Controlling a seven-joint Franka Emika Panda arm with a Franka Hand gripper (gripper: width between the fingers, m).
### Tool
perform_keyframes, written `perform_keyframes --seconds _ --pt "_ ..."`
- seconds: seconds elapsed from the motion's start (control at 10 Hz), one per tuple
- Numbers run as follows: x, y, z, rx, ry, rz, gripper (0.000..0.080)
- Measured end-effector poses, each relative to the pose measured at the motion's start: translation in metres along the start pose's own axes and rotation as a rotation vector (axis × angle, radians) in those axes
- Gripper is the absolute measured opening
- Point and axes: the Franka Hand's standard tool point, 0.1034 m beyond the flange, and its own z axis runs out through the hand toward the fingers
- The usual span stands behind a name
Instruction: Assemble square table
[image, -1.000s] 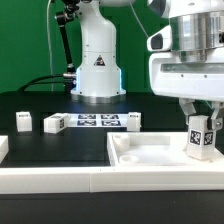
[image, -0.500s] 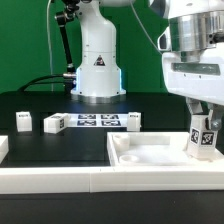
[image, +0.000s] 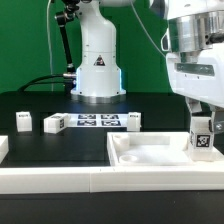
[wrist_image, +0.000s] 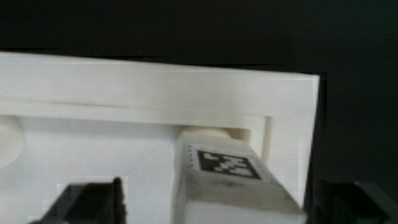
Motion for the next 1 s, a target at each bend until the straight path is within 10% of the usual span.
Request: perform_keyframes --seconds 0.8,1.0 --pt "0.0021 -0.0007 -0.001 -0.01 0.004 -0.642 0.0649" --pt "0.0037 0.0003 -0.001 -0.046 0.045 -0.895 0.0649"
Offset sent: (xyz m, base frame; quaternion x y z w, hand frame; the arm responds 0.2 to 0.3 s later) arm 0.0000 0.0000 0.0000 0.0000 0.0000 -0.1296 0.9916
